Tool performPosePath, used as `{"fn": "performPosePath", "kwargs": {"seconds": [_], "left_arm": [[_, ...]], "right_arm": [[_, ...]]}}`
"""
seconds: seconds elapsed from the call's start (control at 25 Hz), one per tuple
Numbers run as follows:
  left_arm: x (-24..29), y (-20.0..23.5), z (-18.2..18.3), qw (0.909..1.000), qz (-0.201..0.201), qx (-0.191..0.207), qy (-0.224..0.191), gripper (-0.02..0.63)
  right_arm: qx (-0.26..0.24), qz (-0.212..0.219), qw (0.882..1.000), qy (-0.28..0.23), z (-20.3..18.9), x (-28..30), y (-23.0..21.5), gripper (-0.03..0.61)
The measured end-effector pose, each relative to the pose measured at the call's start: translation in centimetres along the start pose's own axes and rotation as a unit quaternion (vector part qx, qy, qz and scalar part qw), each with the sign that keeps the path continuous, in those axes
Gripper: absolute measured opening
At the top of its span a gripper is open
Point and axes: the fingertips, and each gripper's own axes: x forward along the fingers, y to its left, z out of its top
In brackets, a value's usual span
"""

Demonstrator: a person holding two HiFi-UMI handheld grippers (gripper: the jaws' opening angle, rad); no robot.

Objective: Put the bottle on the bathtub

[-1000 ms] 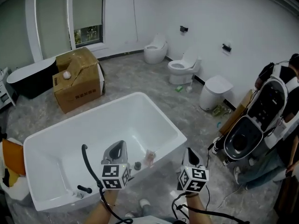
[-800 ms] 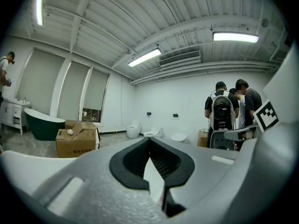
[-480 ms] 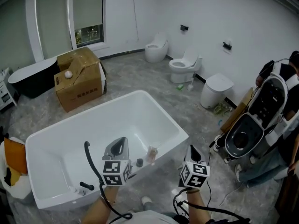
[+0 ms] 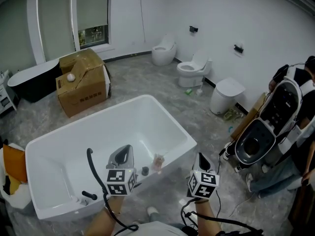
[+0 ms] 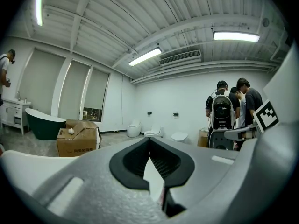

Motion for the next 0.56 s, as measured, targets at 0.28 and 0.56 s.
{"fn": "performPosePath", "kwargs": {"seconds": [0.28, 0.56], "left_arm": [[-0.07, 0.09, 0.1, 1.0, 0.005, -0.001, 0.004, 0.009], [-0.49, 0.31, -0.49, 0.9999, 0.008, -0.004, 0.006, 0.009]], "right_arm": [[-0.003, 0.002, 1.0, 0.0, 0.33, -0.05, 0.01, 0.002], [-0.011, -0.007, 1.0, 0.005, -0.08, -0.27, -0.42, 0.002]]}}
